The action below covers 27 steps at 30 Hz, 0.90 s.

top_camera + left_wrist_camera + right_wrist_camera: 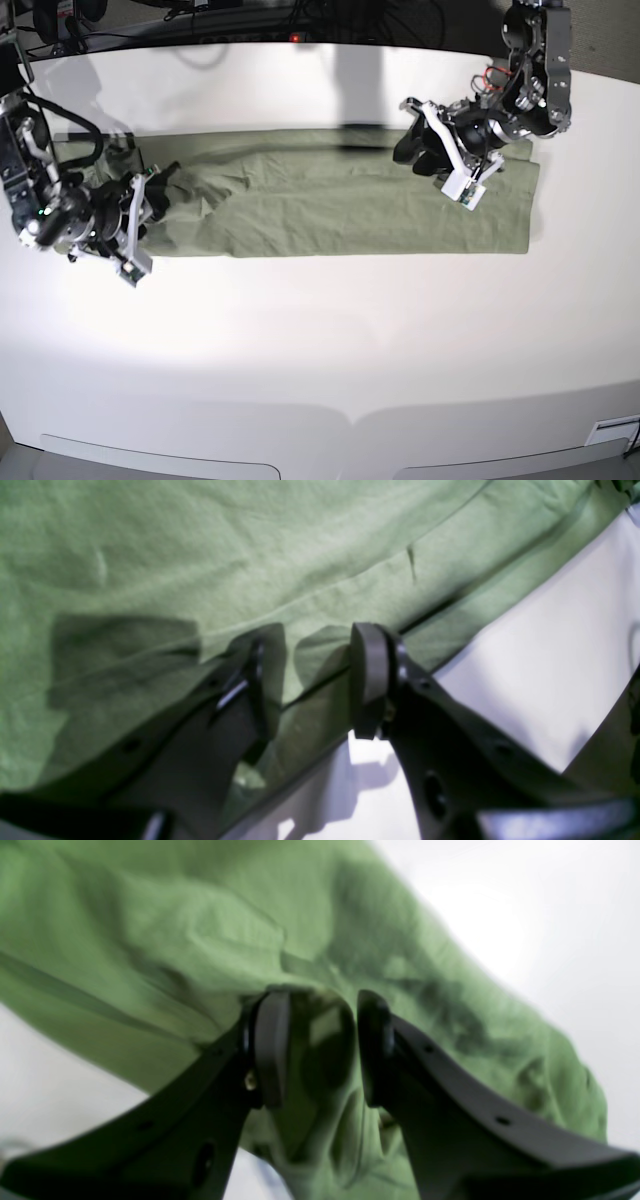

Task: Fold the T-shirt properly
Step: 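Lower the right gripper to the strip's end and grasp it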

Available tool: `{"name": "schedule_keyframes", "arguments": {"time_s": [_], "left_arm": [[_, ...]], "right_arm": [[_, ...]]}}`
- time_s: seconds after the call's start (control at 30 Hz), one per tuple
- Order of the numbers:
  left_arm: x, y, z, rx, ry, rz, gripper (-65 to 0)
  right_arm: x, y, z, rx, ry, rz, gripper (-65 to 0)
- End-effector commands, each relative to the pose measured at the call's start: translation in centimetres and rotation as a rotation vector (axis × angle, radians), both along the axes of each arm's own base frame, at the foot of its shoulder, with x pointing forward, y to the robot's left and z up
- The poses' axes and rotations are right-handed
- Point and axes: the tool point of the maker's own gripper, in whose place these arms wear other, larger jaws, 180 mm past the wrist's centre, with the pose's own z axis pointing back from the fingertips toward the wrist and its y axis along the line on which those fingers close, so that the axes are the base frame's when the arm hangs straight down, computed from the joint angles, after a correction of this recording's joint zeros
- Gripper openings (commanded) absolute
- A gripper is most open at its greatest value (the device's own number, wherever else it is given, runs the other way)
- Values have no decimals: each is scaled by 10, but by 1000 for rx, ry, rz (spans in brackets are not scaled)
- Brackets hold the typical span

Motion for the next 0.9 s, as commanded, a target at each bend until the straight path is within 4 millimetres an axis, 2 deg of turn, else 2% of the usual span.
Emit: {"name": "schedule_keyframes", "arguments": {"time_s": [0.0,0.13,0.2,0.27,0.37,0.47,0.6,0.73,0.87], "left_arm": [[-1,10,-5,53,18,4,-431],[-1,10,-5,54,17,4,-431],[0,10,-5,52,17,5,-431],[0,10,-5,52,17,5,-431],[0,10,-5,49,17,6,-431],[0,9,-4,43,17,7,-431],[0,9,-4,42,17,8,-431],[-1,7,-3,25,22,10,-431],[-1,7,-3,25,22,10,-431]], "right_arm": [[19,-1,26,36,-62,0,-425],[31,-9,56,98,-68,-33,-425],[29,-19,63,88,-48,-44,-425],[20,-33,58,46,9,-44,-425],[5,-56,36,14,117,-105,-425],[-1,-72,17,45,170,-189,-425],[-3,-61,10,204,219,-256,-426],[-11,-55,1,232,268,-267,-427],[-14,-31,-5,299,307,-250,-427]]}}
